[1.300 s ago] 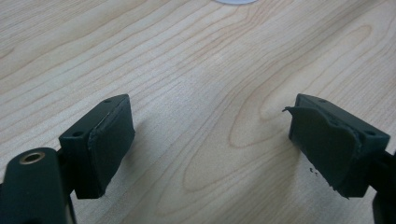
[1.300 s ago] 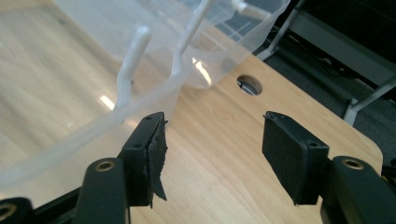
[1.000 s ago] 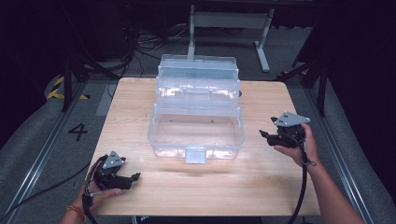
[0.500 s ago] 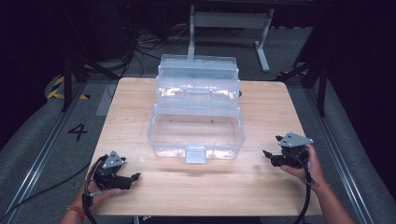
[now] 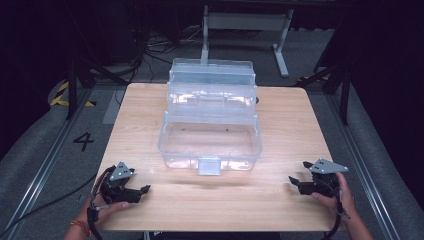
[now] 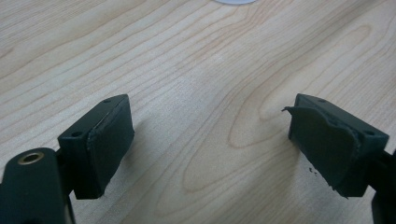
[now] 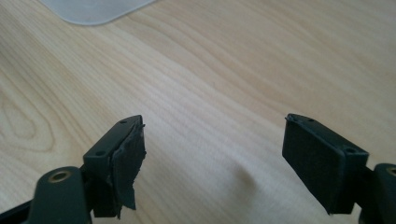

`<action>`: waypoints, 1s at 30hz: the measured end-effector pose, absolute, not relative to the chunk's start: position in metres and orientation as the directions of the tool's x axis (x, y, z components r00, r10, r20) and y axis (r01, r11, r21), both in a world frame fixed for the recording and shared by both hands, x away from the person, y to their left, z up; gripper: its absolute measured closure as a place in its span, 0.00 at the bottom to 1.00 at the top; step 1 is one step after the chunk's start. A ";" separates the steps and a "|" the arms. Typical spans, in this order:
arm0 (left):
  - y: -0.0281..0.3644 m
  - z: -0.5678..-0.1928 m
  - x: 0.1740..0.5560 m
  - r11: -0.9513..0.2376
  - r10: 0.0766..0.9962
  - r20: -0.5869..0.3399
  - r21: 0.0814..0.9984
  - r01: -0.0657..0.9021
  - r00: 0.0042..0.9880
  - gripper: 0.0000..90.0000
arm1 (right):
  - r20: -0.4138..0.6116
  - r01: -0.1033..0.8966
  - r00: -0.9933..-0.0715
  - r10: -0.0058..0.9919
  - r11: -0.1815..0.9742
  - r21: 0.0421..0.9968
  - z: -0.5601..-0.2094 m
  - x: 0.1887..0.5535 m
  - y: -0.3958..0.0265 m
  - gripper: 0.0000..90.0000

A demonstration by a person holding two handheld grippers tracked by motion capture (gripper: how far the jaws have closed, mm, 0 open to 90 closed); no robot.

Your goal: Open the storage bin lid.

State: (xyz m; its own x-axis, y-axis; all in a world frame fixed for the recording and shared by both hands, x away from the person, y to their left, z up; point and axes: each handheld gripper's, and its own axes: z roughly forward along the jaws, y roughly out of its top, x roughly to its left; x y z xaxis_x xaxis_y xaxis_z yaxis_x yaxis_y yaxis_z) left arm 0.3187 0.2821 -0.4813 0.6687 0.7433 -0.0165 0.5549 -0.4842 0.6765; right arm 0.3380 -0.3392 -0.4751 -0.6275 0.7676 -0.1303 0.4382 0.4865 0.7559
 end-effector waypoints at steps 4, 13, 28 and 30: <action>0.282 -0.481 0.319 -0.486 0.742 -0.016 0.676 0.555 0.670 0.16 | -0.079 0.480 -0.605 0.792 0.442 0.758 -0.486 0.335 -0.345 0.23; 0.282 -0.481 0.318 -0.484 0.747 -0.011 0.677 0.555 0.665 0.16 | 0.006 0.543 -0.592 0.806 0.394 0.742 -0.487 0.339 -0.350 0.19; 0.282 -0.481 0.318 -0.481 0.748 -0.015 0.677 0.557 0.664 0.16 | 0.007 0.571 -0.559 0.829 0.379 0.728 -0.487 0.343 -0.349 0.10; 0.281 -0.481 0.318 -0.480 0.751 -0.014 0.674 0.561 0.660 0.16 | 0.006 0.575 -0.554 0.832 0.377 0.726 -0.487 0.343 -0.349 0.08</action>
State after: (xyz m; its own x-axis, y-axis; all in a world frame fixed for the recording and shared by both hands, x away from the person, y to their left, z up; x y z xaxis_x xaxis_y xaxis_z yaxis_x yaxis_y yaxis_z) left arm 0.3183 0.2812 -0.4811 0.6601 0.7510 -0.0144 0.5611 -0.4803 0.6742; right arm 0.3430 -0.3489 -0.4873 -0.5543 0.8323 0.0064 0.5749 0.3773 0.7260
